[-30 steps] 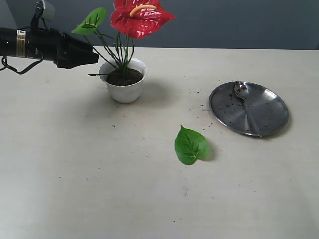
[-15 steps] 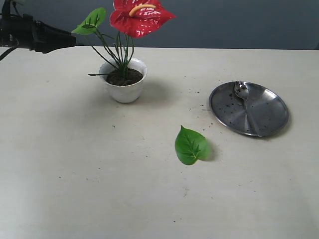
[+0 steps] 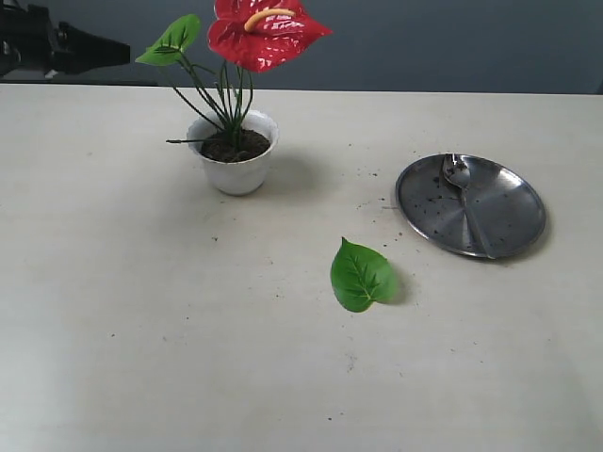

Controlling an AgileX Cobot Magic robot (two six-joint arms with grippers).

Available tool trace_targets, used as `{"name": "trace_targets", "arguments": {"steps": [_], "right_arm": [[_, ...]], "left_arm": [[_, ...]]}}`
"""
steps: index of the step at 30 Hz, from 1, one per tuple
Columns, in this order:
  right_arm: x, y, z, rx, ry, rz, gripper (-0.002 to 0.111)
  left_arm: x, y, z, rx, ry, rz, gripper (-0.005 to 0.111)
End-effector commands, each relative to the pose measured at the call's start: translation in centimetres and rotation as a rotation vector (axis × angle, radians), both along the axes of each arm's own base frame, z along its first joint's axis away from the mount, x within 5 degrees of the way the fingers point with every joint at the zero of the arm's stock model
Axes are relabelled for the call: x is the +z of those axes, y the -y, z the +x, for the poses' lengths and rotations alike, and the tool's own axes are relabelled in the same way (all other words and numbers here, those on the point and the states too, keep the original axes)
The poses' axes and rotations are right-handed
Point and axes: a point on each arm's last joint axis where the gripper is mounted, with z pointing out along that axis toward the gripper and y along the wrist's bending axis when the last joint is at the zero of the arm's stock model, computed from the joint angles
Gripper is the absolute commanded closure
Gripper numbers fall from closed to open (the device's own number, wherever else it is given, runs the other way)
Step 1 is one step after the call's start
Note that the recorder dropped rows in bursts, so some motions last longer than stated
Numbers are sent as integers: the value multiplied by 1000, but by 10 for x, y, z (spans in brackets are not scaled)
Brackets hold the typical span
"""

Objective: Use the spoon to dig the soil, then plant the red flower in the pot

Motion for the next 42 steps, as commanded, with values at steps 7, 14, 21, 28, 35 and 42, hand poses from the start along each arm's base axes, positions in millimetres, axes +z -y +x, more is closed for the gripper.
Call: {"name": "trace_targets", "arguments": {"steps": [7,14,21,28,35,42], "right_arm": [[1,0,0,-2,13,-2,109],[1,0,0,-2,13,-2,109],[1,0,0,-2,13,-2,109],[1,0,0,-2,13,-2,109],[1,0,0,-2,13,-2,109],[1,0,0,-2,13,-2,109]], "left_arm": [[66,-5,-15,287,89,9,106],[114,-3,-46,491,166,28,106],[170,5,-96,649,284,56,106],[209,24,-144,668,366,5,106],[224,39,-172,646,368,-74,106],[234,59,-200,527,381,-120,106]]}}
